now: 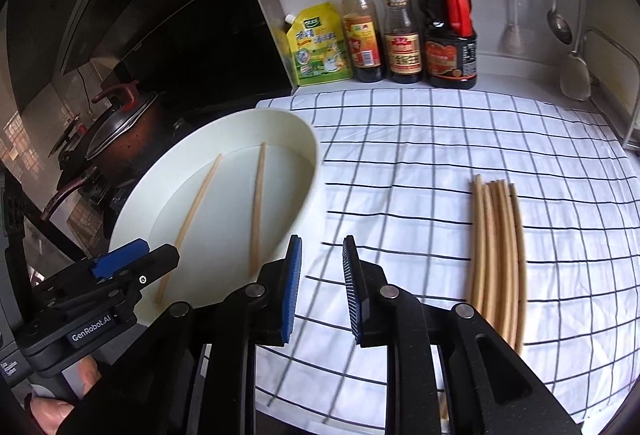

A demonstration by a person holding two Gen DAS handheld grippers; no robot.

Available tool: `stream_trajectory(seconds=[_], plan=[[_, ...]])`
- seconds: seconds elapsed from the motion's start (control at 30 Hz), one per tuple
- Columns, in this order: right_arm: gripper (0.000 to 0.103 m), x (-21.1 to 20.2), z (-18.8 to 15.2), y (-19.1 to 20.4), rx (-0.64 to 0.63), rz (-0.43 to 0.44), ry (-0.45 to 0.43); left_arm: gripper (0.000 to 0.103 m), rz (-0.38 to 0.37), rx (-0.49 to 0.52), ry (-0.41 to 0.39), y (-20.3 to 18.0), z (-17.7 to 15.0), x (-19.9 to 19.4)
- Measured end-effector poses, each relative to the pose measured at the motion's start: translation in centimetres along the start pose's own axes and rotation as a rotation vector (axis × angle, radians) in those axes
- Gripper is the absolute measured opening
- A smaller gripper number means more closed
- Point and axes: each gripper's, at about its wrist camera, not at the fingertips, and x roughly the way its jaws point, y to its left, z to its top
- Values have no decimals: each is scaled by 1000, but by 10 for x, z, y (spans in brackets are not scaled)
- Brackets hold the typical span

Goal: Organize utensils
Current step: 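Withdraw both tools from the basin back toward the chopstick bundle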

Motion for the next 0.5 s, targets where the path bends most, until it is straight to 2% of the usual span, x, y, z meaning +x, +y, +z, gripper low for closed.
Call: stream_trajectory(seconds=[0.5], plan=[[24,-34,-7,-57,43,-52,-32,55,-74,57,-6,-57,-4,1]])
